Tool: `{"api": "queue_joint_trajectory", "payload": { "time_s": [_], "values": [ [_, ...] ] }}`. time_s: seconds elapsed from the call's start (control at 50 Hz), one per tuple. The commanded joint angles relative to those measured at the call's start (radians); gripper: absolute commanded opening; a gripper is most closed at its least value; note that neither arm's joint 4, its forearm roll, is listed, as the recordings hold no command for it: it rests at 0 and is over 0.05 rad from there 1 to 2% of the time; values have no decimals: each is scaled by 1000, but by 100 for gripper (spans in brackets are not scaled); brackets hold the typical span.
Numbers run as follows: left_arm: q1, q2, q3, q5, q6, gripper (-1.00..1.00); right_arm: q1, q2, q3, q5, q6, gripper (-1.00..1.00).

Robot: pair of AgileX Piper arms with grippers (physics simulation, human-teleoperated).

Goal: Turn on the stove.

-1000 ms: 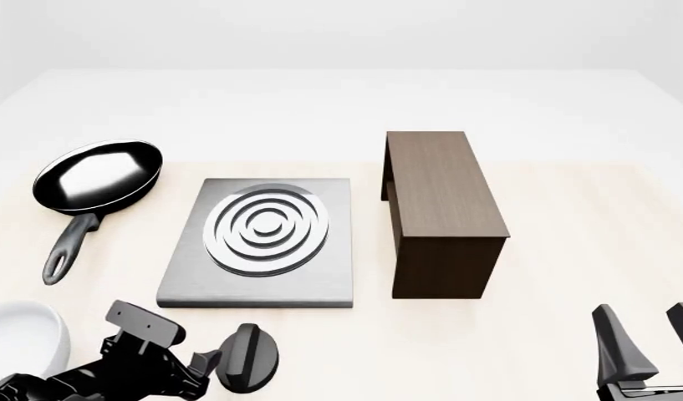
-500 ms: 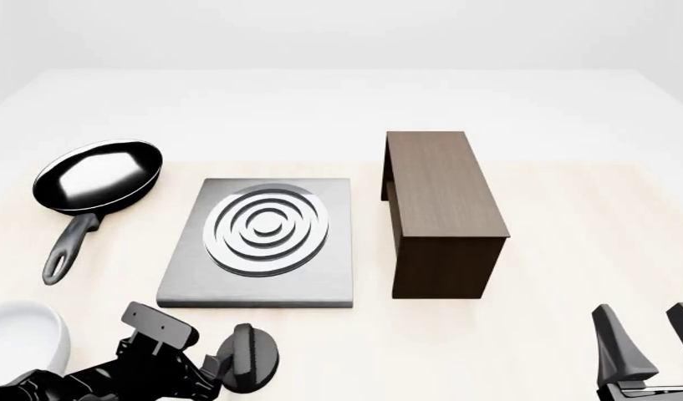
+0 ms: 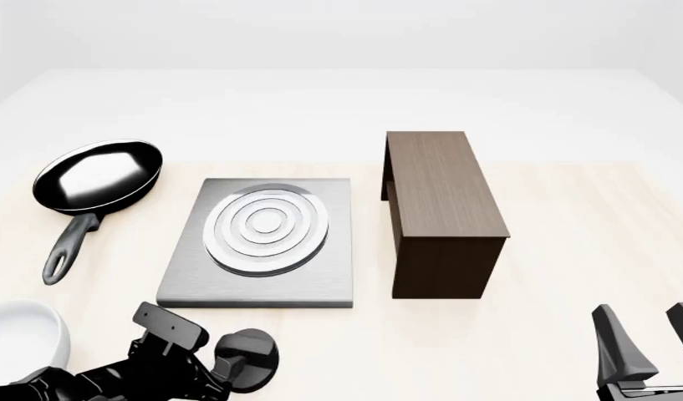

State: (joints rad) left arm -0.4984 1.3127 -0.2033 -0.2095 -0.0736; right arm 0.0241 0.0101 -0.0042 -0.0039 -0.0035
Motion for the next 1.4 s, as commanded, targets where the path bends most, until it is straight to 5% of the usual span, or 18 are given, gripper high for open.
{"api": "queue_joint_trajectory", "payload": {
  "time_s": [0.02, 0.36, 0.7, 1.4],
  "values": [
    [15, -110, -1, 96, 28, 100, 0, 0, 0, 0, 0, 100],
    [17, -304, -22, 276, 34, 100, 0, 0, 0, 0, 0, 100],
    [72, -558, -180, 537, 78, 100, 0, 0, 0, 0, 0, 100],
    [308, -620, -357, 624, 101, 100, 0, 0, 0, 0, 0, 100]
  ]
}}
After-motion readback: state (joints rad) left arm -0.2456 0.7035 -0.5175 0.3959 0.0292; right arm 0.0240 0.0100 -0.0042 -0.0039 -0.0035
